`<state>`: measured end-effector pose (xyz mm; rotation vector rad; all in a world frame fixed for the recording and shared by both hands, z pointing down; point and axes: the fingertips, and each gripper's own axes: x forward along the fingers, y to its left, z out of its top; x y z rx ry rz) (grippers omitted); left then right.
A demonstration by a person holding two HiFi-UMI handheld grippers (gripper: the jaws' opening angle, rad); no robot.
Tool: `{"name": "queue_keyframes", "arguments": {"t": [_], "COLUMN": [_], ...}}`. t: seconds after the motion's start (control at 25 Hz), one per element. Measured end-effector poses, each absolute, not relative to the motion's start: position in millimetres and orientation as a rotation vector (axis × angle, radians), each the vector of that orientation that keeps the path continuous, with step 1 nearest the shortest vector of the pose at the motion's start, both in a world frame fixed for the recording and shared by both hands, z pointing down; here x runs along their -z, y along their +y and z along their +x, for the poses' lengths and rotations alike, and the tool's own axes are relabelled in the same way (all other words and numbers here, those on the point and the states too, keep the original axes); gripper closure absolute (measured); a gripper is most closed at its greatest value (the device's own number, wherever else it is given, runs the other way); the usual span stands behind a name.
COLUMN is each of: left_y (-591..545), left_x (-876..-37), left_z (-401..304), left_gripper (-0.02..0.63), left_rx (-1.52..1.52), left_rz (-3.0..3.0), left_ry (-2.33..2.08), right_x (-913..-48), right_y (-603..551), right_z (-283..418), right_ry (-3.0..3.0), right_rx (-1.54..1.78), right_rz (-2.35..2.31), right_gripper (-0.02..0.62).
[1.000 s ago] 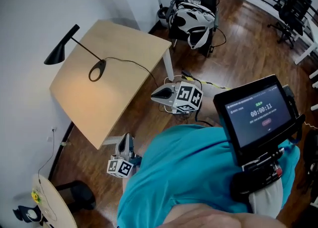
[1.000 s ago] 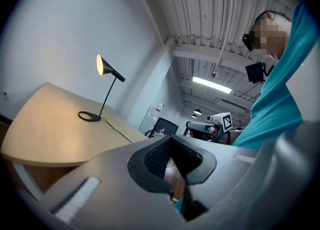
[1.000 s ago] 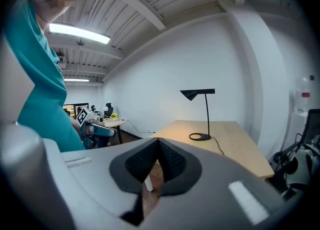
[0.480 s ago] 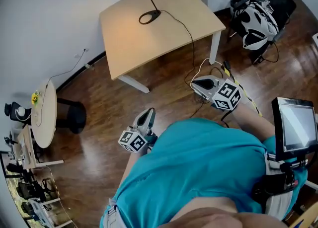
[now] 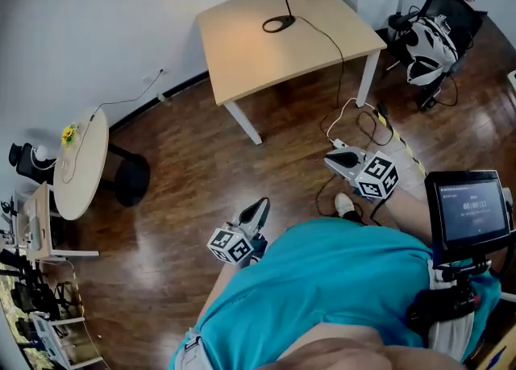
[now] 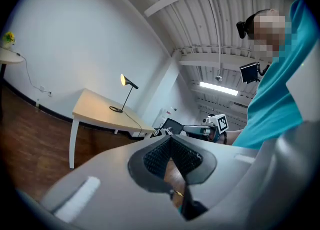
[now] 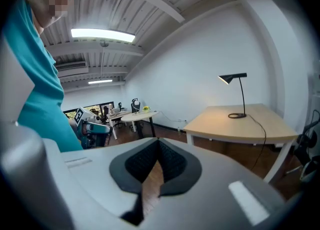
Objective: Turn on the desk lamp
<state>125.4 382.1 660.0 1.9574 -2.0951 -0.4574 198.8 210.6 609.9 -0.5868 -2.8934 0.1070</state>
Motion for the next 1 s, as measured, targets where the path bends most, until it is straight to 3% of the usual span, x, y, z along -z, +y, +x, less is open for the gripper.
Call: {"name": "queue_keyframes", "arguments": {"t": [0.2,0.52,0.76,1.0], "left_y": [435,438,389,315], "left_x": [-666,-628,-621,-650], "left_z": [127,201,285,417], "left_gripper": [0.604,0.604,0.604,0.604], "left_rx": [0.513,0.521,0.515,0.373], "left_rz": [1.990,2.131,2.111,2.123], "left_ry": [-2.039,-1.989,-2.003,-2.004], "right_x": [-601,-571,-582,-615], "right_y": [278,292,245,181], "right_z": [208,277,362,467], "right_ry": [-2.863,-2.912,-2.939,-2.923], "right_rx": [-0.072,-0.055,-0.138,-0.223], "right_rz": [-0.577,-0.503,-0.532,-0.619], "right_gripper": [0.594,0.594,0.594,0.594]}}
